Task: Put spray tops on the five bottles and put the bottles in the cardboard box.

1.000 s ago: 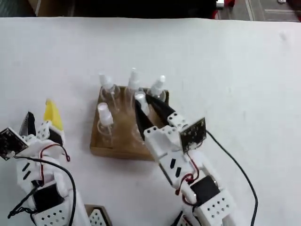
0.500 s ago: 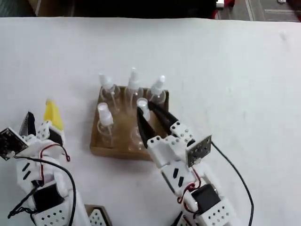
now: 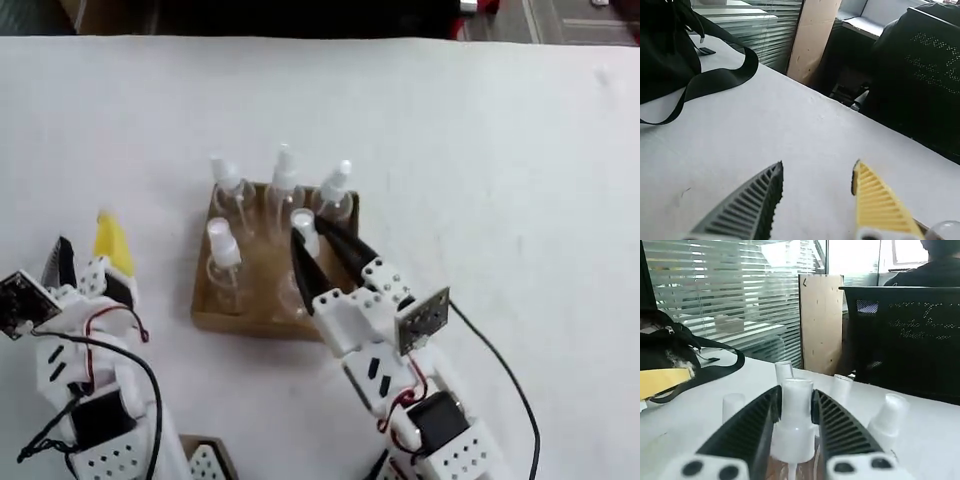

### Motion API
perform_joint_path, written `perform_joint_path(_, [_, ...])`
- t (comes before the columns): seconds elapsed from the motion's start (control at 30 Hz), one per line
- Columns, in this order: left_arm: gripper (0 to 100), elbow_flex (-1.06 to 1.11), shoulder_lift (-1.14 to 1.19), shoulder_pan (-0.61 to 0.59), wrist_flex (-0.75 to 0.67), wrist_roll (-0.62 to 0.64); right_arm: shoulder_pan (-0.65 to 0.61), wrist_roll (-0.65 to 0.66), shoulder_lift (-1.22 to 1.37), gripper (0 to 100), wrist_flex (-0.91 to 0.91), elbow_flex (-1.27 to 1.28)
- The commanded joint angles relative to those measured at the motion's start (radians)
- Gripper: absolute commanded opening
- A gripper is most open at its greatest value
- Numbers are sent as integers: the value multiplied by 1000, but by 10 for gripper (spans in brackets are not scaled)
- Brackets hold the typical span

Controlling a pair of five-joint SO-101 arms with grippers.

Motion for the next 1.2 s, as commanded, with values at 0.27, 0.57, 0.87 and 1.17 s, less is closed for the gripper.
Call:
perform_joint_path(0.27, [214, -6, 1, 10, -31, -6, -77, 0, -10, 18, 85, 2])
perform_joint_path(0.57, [214, -6, 1, 10, -31, -6, -82, 0, -10, 19, 119, 3])
perform_joint_path(0.87, [214, -6, 1, 10, -31, -6, -85, 0, -10, 148, 150, 2])
perform_joint_path(1.17, [214, -6, 1, 10, -31, -6, -87, 0, -10, 148, 148, -2])
